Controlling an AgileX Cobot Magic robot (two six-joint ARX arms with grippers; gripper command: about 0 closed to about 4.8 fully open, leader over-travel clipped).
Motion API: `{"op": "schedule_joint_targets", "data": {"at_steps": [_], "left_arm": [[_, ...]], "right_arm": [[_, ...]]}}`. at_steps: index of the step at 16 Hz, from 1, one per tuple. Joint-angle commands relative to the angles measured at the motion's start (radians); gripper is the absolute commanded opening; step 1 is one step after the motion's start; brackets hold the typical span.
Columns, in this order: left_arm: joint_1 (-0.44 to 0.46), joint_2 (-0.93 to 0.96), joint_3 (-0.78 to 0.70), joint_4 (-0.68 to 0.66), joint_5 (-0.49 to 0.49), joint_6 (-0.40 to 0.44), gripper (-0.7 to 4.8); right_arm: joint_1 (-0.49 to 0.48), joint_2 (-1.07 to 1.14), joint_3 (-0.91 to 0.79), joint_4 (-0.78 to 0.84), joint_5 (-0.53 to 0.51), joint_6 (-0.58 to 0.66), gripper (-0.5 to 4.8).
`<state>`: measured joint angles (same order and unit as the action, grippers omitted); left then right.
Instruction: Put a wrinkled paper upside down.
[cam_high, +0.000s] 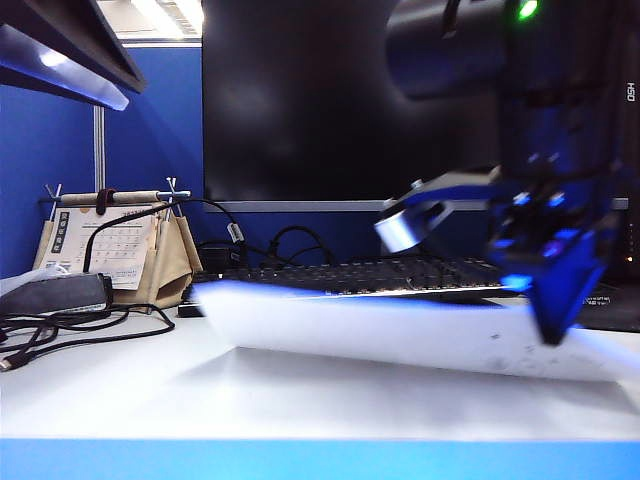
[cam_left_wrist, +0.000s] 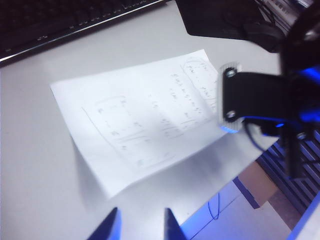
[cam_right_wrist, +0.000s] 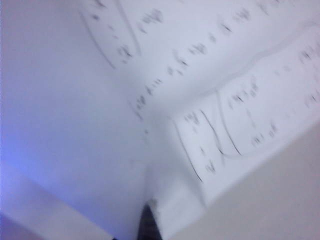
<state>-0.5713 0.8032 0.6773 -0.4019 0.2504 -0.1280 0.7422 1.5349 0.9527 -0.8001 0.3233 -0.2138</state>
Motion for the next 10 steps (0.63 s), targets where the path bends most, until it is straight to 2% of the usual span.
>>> {"op": "schedule_joint_targets", "data": {"at_steps": [1, 3, 6, 7, 10], "left_arm": [[0.0, -0.002, 0.009, 0.014, -0.002, -0.003, 1.2], [0.0, -0.002, 0.01, 0.006, -0.001, -0.003, 1.2], [0.0, -0.002, 0.01, -0.004, -0.001, -0.003, 1.2], [0.0, -0.002, 0.01, -0.004, -0.001, -0.003, 1.2], [0.0, -0.002, 0.01, -0.004, -0.002, -0.003, 1.2]], "right_arm": [[0.0, 0.057, 0.002, 0.053, -0.078, 0.006, -0.07], [0.0, 0.1, 0.002, 0.037, -0.114, 0.01, 0.06], [0.004, 0.102, 0.006, 0.038, -0.146, 0.031, 1.87], [0.004, 0.086, 0.008, 0.033, -0.146, 0.031, 2.32], [0.004, 0.024, 0.009, 0.02, -0.154, 0.031, 2.44]]}}
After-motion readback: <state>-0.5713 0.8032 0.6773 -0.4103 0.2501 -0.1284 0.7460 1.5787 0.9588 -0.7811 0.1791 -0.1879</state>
